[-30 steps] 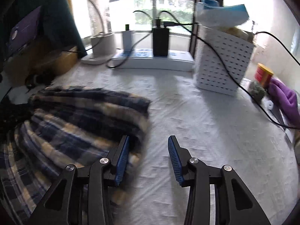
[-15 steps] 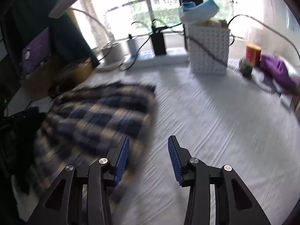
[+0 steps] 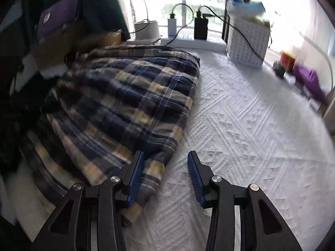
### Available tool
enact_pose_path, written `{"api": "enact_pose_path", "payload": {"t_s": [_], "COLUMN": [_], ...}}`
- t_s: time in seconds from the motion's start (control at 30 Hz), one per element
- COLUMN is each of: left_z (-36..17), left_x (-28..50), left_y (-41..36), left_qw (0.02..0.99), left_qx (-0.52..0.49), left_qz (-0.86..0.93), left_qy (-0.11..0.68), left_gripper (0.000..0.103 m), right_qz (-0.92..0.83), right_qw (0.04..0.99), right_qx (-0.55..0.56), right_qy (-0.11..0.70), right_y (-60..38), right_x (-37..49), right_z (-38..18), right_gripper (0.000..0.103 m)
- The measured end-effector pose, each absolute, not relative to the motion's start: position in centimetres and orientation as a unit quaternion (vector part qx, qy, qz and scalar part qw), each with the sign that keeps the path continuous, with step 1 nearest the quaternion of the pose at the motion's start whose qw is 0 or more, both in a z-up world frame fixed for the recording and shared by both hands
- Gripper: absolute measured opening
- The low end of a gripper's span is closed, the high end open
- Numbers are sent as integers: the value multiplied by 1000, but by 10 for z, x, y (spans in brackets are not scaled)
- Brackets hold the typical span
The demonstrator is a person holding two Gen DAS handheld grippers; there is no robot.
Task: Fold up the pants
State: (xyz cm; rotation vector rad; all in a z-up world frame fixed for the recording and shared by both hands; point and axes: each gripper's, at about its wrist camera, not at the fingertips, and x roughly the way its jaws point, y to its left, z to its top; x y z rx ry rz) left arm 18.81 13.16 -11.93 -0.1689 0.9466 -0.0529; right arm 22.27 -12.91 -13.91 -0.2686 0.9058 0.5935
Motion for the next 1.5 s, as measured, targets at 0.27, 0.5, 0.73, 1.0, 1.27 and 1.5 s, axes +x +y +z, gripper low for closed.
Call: {"api": "enact_pose_path", "payload": {"t_s": [0.27, 0.5, 0.73, 1.0, 1.27, 1.5], "left_z": [-114, -104, -112, -117, -119, -118], "left_x": [180, 160, 149, 153, 172, 165], "left_y": [134, 131, 129, 129, 126, 117], "left_qw": [888, 890, 883, 878, 881, 881], "left_qx": [-72, -90, -111, -149, -156, -129], "left_qz": [-6, -18, -25, -63, -73, -77], "left_qy": [455, 446, 456, 451, 440, 448], "left_gripper": [73, 73, 73, 73, 73, 23], "right_qz": [224, 275, 308, 352, 355, 349], "right_qw": [862, 849, 826, 793, 798, 810], "right_qx": [-146, -36, 36, 124, 116, 69], "right_qy": [431, 450, 470, 482, 474, 467], "right_y": [-155, -181, -168, -166, -160, -155], "right_x": [219, 214, 207, 208, 210, 203], "right_z": [-139, -128, -136, -144, -145, -140], "right_gripper": [44, 44, 44, 44, 32, 8]}}
